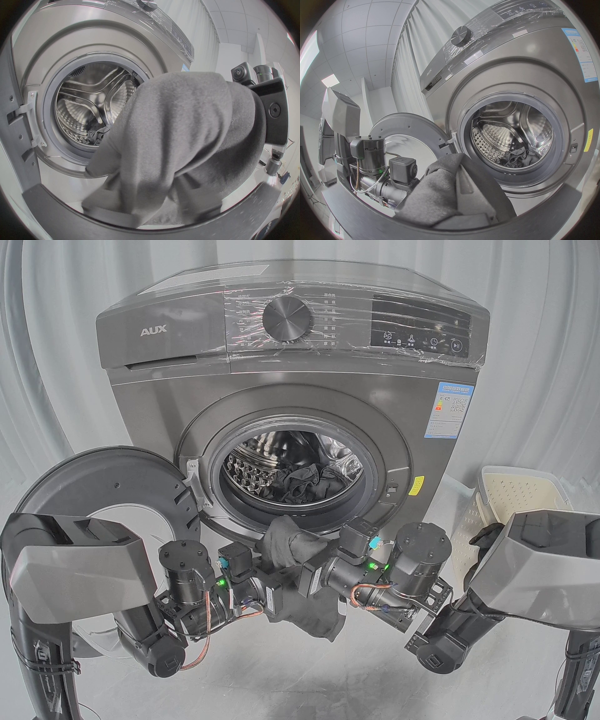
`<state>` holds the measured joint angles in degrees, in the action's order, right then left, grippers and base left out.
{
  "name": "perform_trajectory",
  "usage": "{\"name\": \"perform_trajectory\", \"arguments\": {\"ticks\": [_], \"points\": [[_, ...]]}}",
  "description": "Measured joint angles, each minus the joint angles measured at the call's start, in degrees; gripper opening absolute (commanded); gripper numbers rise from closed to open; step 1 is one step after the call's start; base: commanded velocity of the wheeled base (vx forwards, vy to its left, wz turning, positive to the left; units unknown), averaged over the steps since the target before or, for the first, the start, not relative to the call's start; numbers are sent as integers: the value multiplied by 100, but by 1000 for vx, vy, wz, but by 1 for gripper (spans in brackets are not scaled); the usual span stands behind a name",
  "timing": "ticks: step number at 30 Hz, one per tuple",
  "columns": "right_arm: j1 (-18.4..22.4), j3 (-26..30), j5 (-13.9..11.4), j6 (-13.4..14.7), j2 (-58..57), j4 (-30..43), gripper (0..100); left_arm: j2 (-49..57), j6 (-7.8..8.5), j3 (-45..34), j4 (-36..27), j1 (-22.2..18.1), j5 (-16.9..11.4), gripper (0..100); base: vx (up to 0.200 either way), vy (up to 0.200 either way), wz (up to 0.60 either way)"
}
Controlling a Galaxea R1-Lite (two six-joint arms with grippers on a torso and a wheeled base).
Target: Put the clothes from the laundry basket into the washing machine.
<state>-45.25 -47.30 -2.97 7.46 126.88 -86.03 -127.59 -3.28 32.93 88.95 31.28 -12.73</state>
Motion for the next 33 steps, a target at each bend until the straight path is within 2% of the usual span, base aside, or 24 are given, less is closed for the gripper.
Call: {"name": "perform_trajectory", "arguments": {"ticks": [7,13,14,18,24,33], "points": [[66,9,-2,4,0,-2,0,-17,20,39,0,2,11,0,0,0,0],[143,61,66,63,-11,0,0,101,22,30,0,-48,283,0,0,0,0],[165,108,77,63,-15,0,100,129,22,28,-2,-55,360,0,0,0,0],[215,315,104,96,-45,-18,100,273,-27,-5,0,-61,569,0,0,0,0],[399,708,216,112,-150,-11,100,477,-57,-74,0,-66,727,0,0,0,0],[837,2209,154,77,-507,-38,100,1113,-197,-553,0,11,920,0,0,0,0]]}}
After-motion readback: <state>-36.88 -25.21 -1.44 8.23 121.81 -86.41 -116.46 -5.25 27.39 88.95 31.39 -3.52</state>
